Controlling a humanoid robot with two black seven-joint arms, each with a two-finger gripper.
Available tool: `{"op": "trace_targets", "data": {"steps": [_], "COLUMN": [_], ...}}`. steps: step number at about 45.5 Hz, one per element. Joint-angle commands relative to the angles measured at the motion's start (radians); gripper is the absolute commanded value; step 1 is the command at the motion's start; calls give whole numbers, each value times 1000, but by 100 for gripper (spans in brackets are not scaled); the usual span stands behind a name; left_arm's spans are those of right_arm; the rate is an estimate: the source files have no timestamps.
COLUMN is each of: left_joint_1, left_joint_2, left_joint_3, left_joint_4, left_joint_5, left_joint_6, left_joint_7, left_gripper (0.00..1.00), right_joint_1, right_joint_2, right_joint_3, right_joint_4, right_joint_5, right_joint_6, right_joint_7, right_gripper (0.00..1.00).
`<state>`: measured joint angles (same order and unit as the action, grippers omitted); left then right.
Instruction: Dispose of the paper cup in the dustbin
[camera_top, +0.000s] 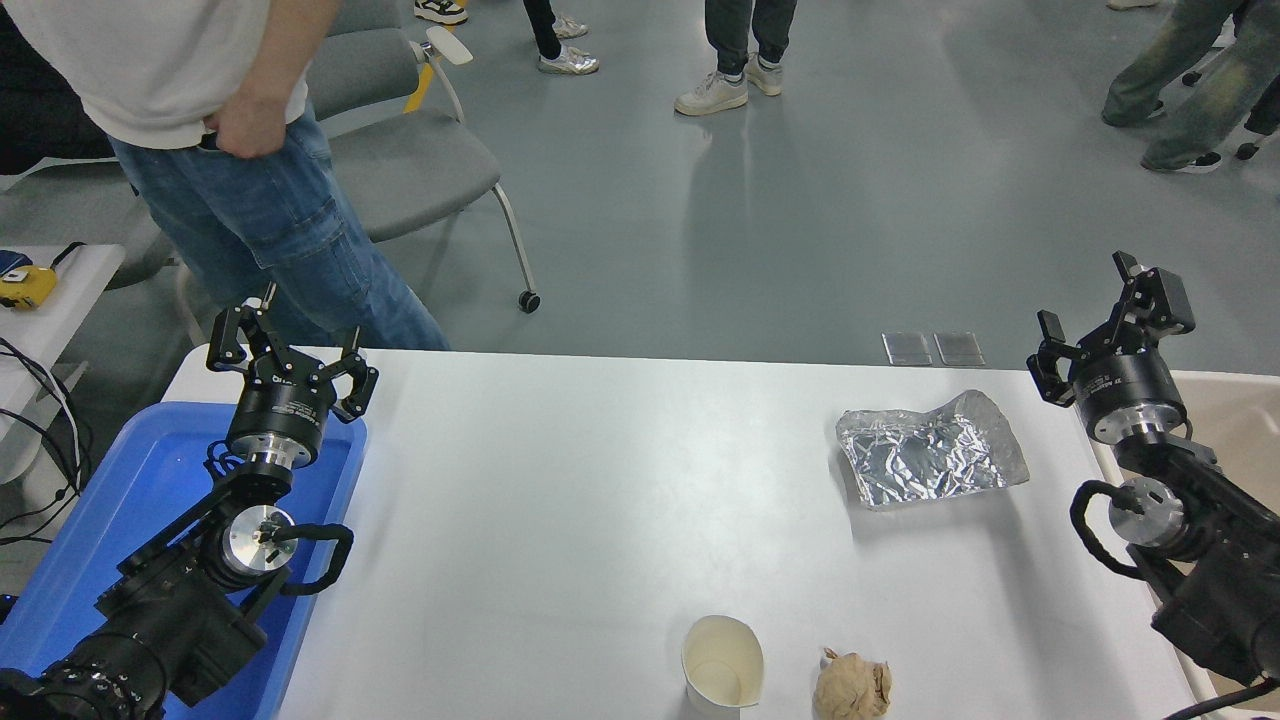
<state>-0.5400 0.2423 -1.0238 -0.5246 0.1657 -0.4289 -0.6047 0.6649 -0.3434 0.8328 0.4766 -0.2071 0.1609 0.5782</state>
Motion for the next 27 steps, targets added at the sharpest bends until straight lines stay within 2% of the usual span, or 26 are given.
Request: {"op": "trace_targets", "data": {"steps": [1, 27], "left_joint_1": [0, -1], "left_joint_2": [0, 0], "left_joint_3": [1, 1], "left_joint_4": [0, 0], "left_joint_5": [0, 0], "left_joint_6": [1, 1], "left_joint_7": [0, 0], "left_gripper": [100, 100], "right_joint_1": [4, 4], "right_joint_2": [0, 1], "right_joint_3": [0, -1], "right_joint_4": [-1, 4], "right_joint_5": [0, 0], "right_joint_6": [0, 0], "right_joint_7": [0, 0], "right_gripper": [100, 100]}}
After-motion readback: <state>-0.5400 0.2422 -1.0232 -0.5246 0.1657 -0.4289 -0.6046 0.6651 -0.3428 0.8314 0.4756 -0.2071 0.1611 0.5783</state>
